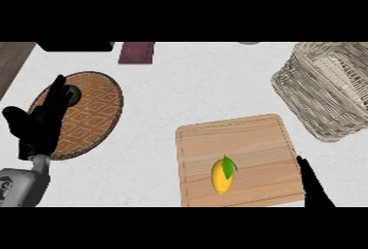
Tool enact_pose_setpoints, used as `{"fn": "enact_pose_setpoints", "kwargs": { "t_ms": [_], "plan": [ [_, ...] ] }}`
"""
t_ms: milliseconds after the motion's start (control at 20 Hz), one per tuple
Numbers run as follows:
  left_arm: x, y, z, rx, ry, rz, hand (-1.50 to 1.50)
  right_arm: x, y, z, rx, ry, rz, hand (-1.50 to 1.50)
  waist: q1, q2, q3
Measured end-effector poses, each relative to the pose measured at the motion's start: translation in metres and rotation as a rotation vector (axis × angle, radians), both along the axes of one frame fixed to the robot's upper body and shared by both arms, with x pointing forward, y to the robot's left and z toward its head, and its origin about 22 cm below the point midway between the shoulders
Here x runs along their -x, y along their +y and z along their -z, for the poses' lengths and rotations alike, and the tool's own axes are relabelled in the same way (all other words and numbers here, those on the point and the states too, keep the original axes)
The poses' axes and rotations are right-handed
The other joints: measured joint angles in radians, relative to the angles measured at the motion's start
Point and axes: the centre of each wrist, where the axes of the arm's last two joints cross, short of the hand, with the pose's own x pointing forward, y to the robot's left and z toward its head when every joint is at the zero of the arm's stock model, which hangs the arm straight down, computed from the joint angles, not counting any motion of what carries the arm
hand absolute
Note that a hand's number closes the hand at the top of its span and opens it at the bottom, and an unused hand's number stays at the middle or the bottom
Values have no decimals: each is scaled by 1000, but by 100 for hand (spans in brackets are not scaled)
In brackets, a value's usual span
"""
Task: Pick the lemon from the cutting board and place it in the basket
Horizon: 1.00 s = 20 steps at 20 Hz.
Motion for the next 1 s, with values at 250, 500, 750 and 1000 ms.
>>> {"fn": "enact_pose_setpoints", "kwargs": {
  "t_ms": [250,500,750,1000],
  "plan": [
    [0,-5,6,9,1,10,0,-3,26,-29,0,-83,-14,-150,5,-1,4],
    [0,-3,8,2,0,10,0,-14,42,-19,1,-79,-23,-150,6,-1,6],
    [1,1,5,8,-1,3,0,-19,46,8,-9,-64,-22,-150,6,-1,7],
    [3,4,3,10,-2,11,0,-17,58,24,19,-92,-18,-150,6,-1,8]
  ]
}}
